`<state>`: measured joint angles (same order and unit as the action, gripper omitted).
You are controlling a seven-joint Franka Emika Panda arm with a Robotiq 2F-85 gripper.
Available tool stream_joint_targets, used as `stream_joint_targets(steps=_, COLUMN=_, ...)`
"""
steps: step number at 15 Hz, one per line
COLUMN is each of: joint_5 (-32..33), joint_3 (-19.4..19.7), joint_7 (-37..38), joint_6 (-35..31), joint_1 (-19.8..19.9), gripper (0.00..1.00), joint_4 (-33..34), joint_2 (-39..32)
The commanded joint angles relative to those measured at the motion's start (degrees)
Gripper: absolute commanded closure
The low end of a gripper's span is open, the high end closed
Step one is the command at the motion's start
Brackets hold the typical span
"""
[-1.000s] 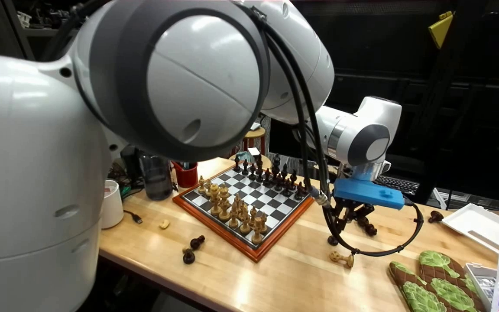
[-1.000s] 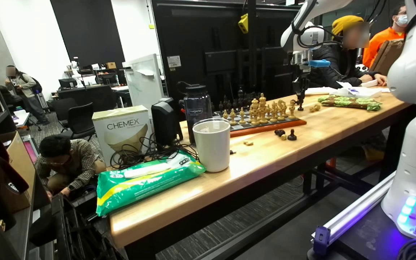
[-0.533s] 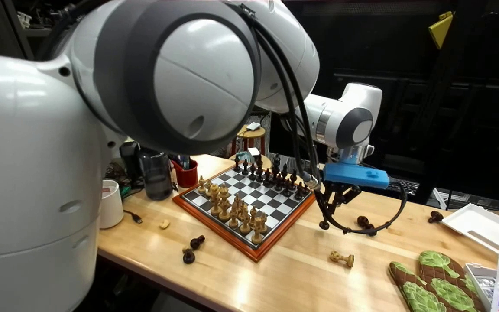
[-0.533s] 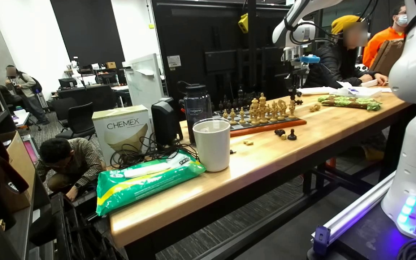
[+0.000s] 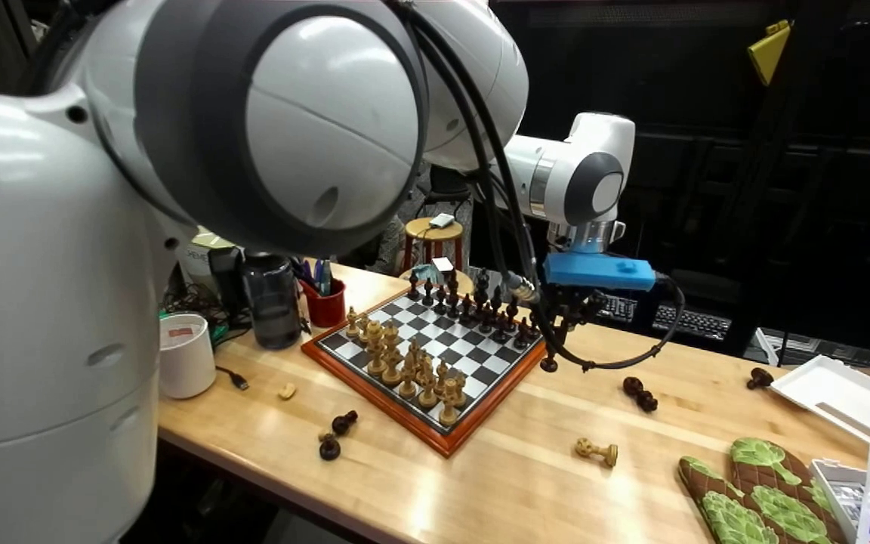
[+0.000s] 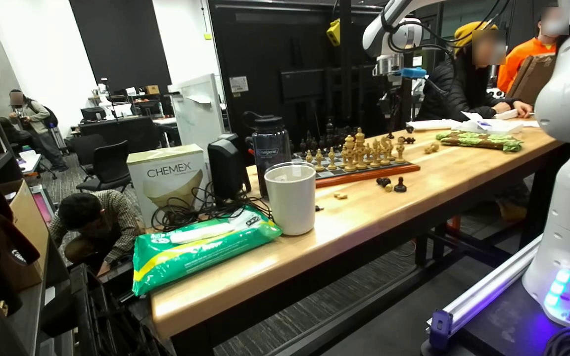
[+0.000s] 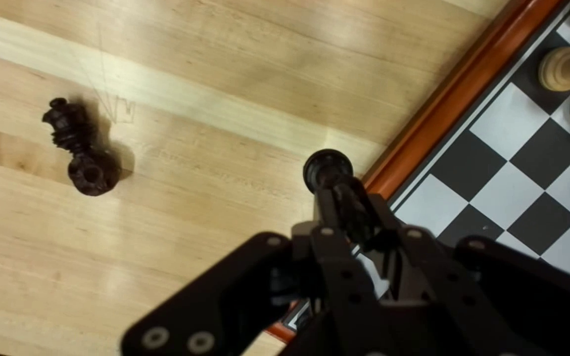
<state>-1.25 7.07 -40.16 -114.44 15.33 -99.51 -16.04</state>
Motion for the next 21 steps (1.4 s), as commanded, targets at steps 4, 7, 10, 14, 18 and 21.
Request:
stream_joint_targets(steps=4, joint_5=-0.01, joint_3=0.1, joint_7=-0.13, joint_6=0.27, joint_1=0.1, gripper=0.95, joint_4=0.22, joint_2=-0.06)
stream_joint_targets(steps=7, joint_5=1.08, joint_3=-0.5, joint_7=0.41, joint_6=1.13, joint_1=-0.95, gripper=0.95, joint_4=1.33, joint_2=-0.16)
stream_joint_targets(steps=10, joint_5=2.46, joint_3=-1.6, joint_7=1.09, joint_6=3.21, joint_1=-2.7, gripper=0.95, joint_4=3.85, joint_2=-0.78)
stream_joint_targets(steps=14, joint_5=5.74, joint_3=-3.29, joint_7=1.73, joint_6=7.26, joint_1=-5.91, gripper=0.95, joint_4=8.6, joint_2=-2.28)
stream_joint_targets(steps=18, joint_5=9.48, joint_3=-5.15, joint_7=1.73, joint_6=11.79, joint_1=-9.14, gripper=0.95, joint_4=13.71, joint_2=-4.08)
stream_joint_targets(steps=21, joint_5=11.21, joint_3=-6.74, joint_7=0.5, joint_6=13.69, joint_1=-11.08, gripper=0.95, joint_4=17.81, joint_2=-6.31)
